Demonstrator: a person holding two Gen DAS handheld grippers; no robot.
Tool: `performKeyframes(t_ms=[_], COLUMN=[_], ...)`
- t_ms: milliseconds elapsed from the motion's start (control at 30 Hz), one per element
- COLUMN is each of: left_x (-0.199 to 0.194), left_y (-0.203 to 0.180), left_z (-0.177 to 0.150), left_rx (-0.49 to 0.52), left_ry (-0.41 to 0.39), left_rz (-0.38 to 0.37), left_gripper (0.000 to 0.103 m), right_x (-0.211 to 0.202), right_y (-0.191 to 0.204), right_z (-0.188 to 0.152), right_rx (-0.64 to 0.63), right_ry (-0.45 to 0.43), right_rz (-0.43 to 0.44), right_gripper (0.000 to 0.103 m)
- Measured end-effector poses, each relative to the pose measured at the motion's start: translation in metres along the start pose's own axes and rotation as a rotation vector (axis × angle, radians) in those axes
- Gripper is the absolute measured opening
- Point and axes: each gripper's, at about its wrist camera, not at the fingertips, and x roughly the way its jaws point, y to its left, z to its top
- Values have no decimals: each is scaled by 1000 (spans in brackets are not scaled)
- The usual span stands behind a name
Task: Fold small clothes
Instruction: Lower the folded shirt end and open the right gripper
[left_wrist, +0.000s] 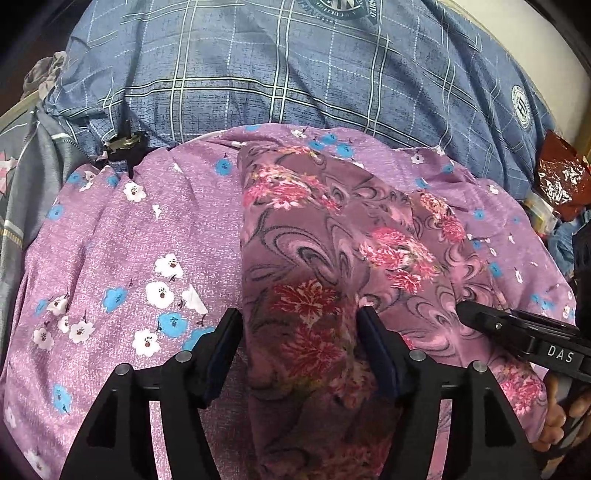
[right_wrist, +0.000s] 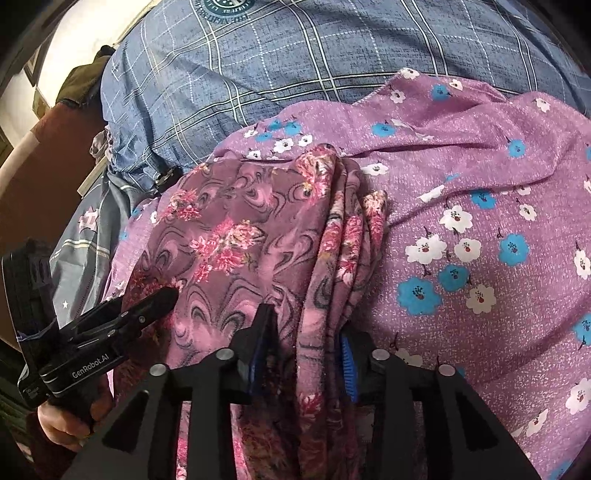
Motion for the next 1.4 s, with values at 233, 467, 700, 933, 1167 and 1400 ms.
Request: performKeyframes(t_ms=[233, 467, 700, 933, 1167, 1400], left_x=[-1, -10, -17, -25, -37, -50], left_y=[-5, -9, -14, -12, -14, -14], left_z=[-3, -10, -21, -34, -50, -69], left_rx=[7, -11, 2, -26, -15, -17], left_ry=[-20, -48, -68, -65, -67, -67], left_rz=[57, 98, 137, 127, 135, 140], left_gripper=[76, 78, 79, 79, 80, 80], right_x=[0, -8, -9, -11, -15, -22], right_y=[-6, 7, 8, 14, 17, 25], right_z=[-2, -7, -9, -13, -19, -32], right_rx=[24, -16, -6, -21, -40, -89], right_ry=[-4, -36, -34, -51, -63, -92], right_rz=[-17, -104, -133, -171, -196, -253], right_gripper=[51, 56, 57, 57, 57, 58])
